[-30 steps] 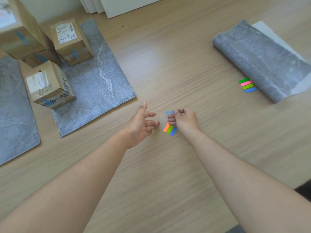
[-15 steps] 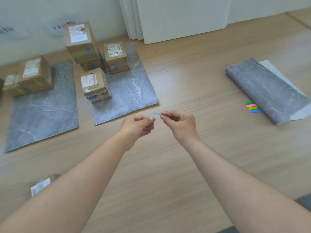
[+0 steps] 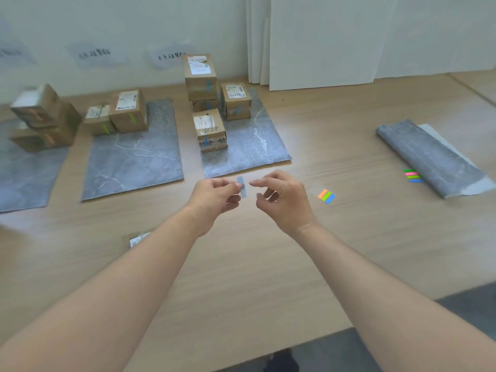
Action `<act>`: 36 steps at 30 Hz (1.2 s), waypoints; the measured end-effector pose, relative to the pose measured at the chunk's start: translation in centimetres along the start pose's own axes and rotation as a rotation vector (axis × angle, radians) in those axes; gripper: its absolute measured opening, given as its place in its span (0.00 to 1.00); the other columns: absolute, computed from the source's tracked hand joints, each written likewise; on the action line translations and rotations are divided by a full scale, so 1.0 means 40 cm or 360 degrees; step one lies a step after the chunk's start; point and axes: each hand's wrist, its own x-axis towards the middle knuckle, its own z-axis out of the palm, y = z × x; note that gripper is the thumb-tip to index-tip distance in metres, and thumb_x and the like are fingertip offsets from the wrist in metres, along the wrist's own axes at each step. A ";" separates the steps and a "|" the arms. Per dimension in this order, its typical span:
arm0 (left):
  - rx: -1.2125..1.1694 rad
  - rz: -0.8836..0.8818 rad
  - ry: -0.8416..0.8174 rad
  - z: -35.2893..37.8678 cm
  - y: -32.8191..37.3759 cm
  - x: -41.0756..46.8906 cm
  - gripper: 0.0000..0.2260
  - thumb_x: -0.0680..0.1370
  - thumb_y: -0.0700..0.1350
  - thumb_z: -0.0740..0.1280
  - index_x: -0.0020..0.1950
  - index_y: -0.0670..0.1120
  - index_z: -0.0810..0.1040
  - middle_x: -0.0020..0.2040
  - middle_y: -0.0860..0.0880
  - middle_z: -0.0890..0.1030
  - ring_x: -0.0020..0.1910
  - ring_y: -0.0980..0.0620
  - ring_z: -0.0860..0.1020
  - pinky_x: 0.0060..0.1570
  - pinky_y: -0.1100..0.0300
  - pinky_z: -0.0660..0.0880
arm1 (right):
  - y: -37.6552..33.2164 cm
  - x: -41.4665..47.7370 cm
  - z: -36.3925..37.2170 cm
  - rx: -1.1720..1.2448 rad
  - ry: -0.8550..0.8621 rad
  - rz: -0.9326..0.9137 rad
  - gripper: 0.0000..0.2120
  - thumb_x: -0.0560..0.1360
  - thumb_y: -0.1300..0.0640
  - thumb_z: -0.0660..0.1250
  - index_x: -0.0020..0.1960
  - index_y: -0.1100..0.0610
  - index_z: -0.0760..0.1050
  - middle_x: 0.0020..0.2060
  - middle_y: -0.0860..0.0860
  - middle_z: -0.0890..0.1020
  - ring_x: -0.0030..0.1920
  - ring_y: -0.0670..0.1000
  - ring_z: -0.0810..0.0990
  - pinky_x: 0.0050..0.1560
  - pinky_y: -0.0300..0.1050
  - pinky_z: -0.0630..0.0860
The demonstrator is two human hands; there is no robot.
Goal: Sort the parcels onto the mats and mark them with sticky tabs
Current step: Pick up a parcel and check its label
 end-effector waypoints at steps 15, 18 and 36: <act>0.0274 0.0033 0.0447 -0.475 -0.251 -0.245 0.03 0.76 0.36 0.73 0.45 0.41 0.81 0.38 0.42 0.84 0.34 0.48 0.81 0.39 0.57 0.82 | -0.213 -0.196 0.380 0.0038 -0.0182 0.0242 0.17 0.75 0.68 0.65 0.56 0.53 0.84 0.51 0.45 0.82 0.44 0.44 0.80 0.47 0.33 0.75; 0.0308 0.0024 0.0543 -0.519 -0.314 -0.253 0.03 0.75 0.36 0.74 0.45 0.41 0.81 0.42 0.38 0.85 0.36 0.48 0.82 0.42 0.55 0.83 | -0.197 -0.223 0.448 0.0055 -0.0291 0.0235 0.18 0.75 0.70 0.64 0.57 0.55 0.84 0.52 0.46 0.83 0.45 0.45 0.80 0.46 0.30 0.73; 0.0534 0.0160 0.0611 -0.535 -0.583 -0.140 0.04 0.73 0.42 0.75 0.40 0.51 0.86 0.36 0.55 0.85 0.35 0.60 0.79 0.41 0.64 0.76 | -0.085 -0.236 0.633 -0.0522 -0.0998 -0.0310 0.30 0.68 0.73 0.61 0.66 0.58 0.81 0.69 0.50 0.79 0.68 0.55 0.78 0.65 0.54 0.77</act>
